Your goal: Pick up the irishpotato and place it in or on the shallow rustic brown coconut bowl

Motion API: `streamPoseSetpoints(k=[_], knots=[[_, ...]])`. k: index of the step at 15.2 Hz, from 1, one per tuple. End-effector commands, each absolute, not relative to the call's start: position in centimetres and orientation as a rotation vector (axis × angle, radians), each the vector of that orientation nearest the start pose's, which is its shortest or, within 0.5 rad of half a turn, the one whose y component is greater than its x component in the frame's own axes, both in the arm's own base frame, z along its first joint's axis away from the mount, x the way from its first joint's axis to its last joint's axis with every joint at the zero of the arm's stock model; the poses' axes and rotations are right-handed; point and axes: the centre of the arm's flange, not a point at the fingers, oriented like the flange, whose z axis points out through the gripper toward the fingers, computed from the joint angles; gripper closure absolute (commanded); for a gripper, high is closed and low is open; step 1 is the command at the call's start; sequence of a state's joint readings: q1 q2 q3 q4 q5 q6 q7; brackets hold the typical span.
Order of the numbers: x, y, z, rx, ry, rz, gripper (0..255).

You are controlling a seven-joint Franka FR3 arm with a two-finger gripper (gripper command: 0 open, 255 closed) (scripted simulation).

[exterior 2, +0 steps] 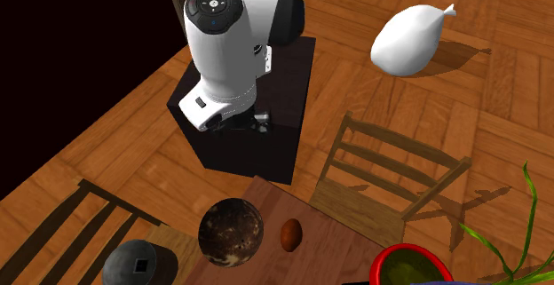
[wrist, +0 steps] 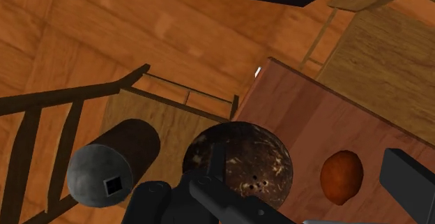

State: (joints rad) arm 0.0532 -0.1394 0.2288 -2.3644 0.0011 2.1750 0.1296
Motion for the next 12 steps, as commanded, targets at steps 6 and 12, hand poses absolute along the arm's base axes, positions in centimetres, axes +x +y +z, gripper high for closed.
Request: streamPoseSetpoints(k=[6, 12], knots=[[49.9, 17.1, 30.2, -3.138, -0.23, 0.104, 0], [53.5, 20.5, 24.1, -3.109, -0.225, 0.131, 0]])
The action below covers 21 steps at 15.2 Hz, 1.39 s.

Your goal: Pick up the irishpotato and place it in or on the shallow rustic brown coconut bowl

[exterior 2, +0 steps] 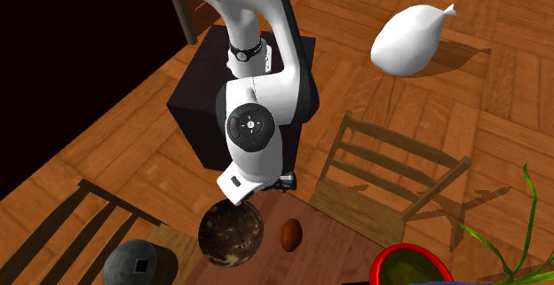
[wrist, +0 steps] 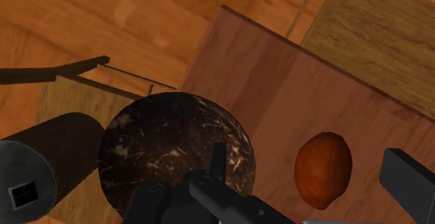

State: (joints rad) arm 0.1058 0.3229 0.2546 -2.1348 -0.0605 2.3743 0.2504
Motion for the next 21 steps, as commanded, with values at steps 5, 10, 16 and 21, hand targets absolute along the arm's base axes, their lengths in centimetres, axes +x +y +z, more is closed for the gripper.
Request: streamPoseSetpoints(k=[5, 10, 16, 21], knots=[[56.4, 23.3, 19.0, -3.084, -0.222, 0.152, 0], [59.2, 26.4, 13.9, -3.06, -0.218, 0.173, 0], [59.8, 27.4, 10.3, -3.052, -0.216, 0.179, 0], [59.5, 27.5, 8.4, -3.052, -0.216, 0.179, 0]])
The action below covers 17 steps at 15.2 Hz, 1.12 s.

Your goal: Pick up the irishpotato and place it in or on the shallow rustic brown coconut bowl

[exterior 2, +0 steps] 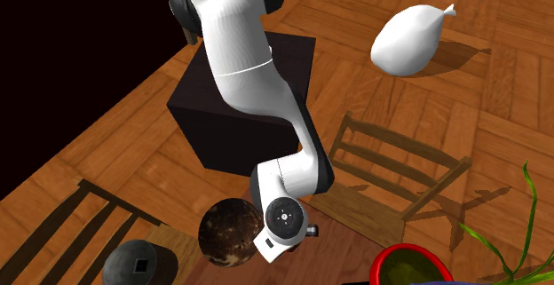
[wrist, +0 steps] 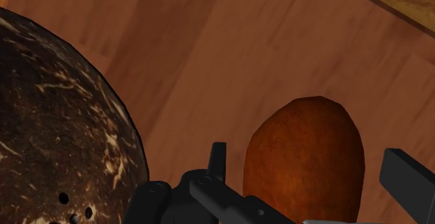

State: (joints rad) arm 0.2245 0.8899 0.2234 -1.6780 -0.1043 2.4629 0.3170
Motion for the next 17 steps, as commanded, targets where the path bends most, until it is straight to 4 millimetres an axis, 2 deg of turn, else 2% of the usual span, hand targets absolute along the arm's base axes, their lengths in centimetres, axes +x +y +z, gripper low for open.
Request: streamPoseSetpoints(k=[1, 6, 7, 16, 17], knots=[[59.53, 27.5, 8.44, -3.052, -0.216, 0.179, 0], [59.53, 27.5, 8.45, -3.052, -0.216, 0.179, 0], [59.53, 27.5, 8.45, -3.052, -0.216, 0.179, 255], [59.53, 27.5, 8.44, -3.052, -0.216, 0.179, 255], [59.53, 27.5, 8.97, -3.052, -0.216, 0.179, 255]])
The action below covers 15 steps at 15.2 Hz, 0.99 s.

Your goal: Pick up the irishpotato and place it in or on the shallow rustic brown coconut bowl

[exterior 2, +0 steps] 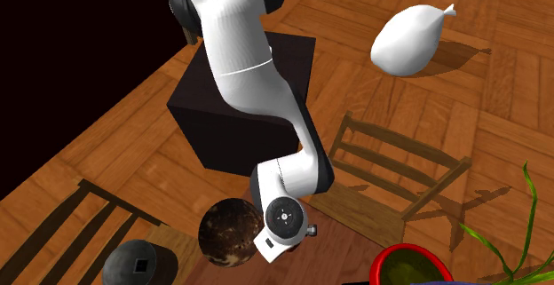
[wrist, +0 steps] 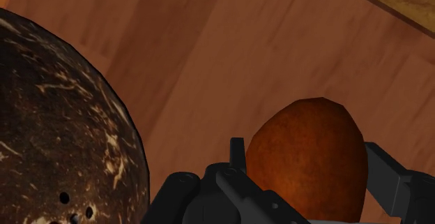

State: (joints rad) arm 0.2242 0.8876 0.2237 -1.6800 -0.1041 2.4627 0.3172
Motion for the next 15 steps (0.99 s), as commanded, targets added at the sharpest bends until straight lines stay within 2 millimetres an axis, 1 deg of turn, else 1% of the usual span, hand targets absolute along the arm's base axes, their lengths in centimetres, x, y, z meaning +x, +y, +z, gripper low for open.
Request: streamPoseSetpoints(k=[1, 15], knots=[[59.5, 27.5, 9.5, -3.053, -0.216, 0.179, 255], [59.5, 27.5, 16.9, -3.052, -0.216, 0.179, 255]])
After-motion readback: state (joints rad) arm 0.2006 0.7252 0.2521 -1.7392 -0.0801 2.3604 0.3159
